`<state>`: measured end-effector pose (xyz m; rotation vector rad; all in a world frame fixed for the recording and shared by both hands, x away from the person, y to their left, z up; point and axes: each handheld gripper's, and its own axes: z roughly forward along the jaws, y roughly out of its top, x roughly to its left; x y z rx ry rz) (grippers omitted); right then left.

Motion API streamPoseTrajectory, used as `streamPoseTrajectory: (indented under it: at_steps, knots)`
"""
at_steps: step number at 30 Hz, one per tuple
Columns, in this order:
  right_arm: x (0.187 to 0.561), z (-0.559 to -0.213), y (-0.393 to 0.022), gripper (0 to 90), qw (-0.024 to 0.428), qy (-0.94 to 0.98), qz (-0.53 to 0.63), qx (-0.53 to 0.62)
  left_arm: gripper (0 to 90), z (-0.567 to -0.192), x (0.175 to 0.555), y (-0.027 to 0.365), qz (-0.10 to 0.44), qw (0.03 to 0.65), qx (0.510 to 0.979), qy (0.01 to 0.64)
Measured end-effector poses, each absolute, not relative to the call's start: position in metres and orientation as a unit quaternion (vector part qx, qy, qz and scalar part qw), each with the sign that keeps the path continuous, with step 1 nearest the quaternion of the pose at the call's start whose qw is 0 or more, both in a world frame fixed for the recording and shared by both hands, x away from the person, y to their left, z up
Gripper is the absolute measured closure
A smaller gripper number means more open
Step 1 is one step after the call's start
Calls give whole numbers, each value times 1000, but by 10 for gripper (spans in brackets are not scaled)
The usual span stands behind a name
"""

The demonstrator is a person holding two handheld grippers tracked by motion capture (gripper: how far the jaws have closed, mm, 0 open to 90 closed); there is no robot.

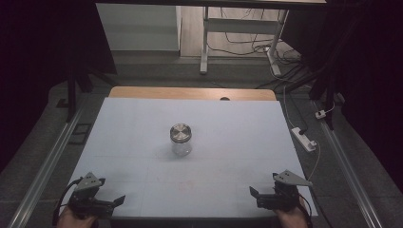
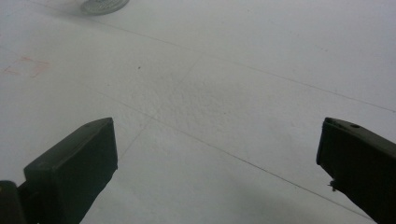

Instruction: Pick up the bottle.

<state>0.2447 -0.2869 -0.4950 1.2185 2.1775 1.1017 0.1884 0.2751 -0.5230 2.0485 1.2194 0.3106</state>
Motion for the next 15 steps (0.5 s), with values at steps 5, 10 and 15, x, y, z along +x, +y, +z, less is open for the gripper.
streamPoseTrajectory:
  at_steps: [5,10,15]
  knots:
    - [246,-495,-288,0,194,783,396,439,0,-523,190,277,122,368,786,481]
    - [247,-496,-289,0,191,781,398,441,0,-523,191,273,131,354,790,483]
    - [248,-496,-288,0,189,784,394,441,0,-523,193,272,132,347,793,483]
